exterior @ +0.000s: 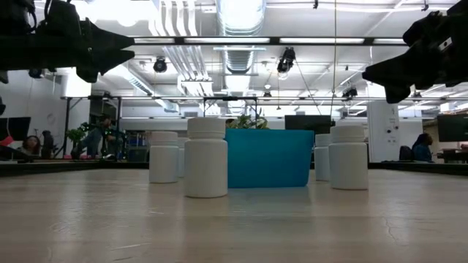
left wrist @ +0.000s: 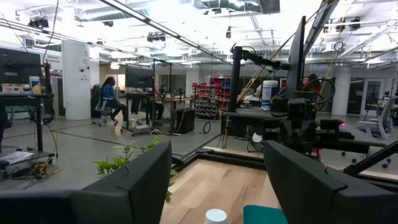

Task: Pick and place pill bottles into a basket
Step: Put the white medicine bottle into the blue bin

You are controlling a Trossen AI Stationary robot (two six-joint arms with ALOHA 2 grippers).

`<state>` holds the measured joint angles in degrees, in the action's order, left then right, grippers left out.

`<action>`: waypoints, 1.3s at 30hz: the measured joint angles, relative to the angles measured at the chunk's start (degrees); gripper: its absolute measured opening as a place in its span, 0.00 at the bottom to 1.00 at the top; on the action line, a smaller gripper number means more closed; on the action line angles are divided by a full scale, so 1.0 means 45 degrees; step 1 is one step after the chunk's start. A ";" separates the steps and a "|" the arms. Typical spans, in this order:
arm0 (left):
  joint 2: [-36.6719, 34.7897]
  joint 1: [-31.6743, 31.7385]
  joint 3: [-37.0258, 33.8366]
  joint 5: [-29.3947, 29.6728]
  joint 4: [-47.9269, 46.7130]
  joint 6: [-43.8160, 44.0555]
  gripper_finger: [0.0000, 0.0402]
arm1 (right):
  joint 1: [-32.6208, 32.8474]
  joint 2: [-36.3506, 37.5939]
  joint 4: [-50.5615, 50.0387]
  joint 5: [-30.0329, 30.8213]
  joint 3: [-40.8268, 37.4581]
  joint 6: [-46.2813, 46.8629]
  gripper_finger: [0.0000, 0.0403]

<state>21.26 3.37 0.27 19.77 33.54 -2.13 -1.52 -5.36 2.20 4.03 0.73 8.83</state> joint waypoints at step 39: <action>0.0000 0.0001 0.0000 -0.0001 0.1119 0.0063 0.60 | 0.0005 -0.0002 0.0287 0.0560 0.0000 0.0113 0.17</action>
<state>21.26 3.38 0.27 19.77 38.57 -1.85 -1.50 -5.37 3.49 6.55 0.73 9.34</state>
